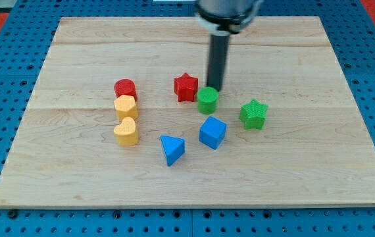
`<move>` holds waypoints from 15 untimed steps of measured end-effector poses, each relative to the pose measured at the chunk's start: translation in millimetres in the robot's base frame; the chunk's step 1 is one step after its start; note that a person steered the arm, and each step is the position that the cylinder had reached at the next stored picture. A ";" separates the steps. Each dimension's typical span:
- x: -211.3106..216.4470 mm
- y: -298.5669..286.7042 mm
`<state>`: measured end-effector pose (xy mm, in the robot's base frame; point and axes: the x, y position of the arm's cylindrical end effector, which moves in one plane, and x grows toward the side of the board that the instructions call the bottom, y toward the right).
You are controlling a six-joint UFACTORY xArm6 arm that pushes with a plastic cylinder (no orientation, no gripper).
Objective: Slide the green star at the bottom center
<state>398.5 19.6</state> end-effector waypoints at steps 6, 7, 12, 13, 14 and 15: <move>72.8 121.7; 119.9 136.7; 58.8 82.1; 36.5 79.3; -2.1 72.0; -65.0 71.9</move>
<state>333.5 91.5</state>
